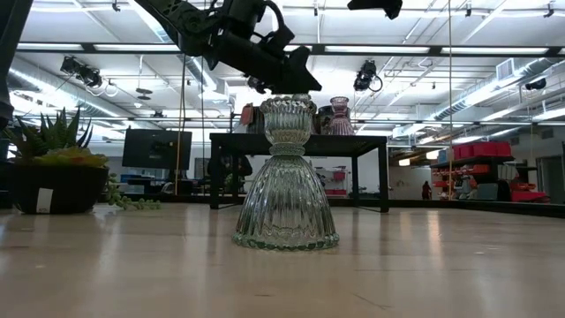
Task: Pick & Place candle stick holders
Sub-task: Put the green glass candle holder on the shelf
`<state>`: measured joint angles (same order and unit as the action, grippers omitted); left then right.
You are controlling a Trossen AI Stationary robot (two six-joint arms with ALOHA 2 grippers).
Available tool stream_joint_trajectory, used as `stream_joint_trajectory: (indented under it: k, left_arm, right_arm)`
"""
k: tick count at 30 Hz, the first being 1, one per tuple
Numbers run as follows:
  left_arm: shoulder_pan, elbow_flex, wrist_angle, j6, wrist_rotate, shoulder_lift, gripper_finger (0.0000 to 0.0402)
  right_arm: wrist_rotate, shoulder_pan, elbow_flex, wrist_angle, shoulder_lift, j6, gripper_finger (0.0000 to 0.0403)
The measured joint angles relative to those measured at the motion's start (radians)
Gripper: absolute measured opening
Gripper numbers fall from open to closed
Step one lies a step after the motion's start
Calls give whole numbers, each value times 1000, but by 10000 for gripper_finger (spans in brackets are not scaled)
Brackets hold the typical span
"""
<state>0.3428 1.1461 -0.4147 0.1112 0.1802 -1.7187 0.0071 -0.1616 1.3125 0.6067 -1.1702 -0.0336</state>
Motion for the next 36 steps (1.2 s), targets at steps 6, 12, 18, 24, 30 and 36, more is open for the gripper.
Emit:
stream_joint_trajectory:
  k: [6,12,18,24,30,36]
  left_arm:
    - [-1,1,-48,9,-1,0,236]
    - [-44,53,86,-85,-110,1,236]
    - [-145,121,276,35,-213,63,236]
    - [-293,160,670,22,-211,167,236]
    - [-516,99,963,-243,-196,181,236]
    - [-751,-49,869,-476,35,180,236]
  right_arm:
    - [0,0,0,11,0,18,107]
    - [0,0,0,48,0,19,107]
    - [3,0,0,41,0,9,107]
    - [3,0,0,42,0,7,107]
    - [4,0,0,44,0,2,107]
    - [4,0,0,20,0,-1,107]
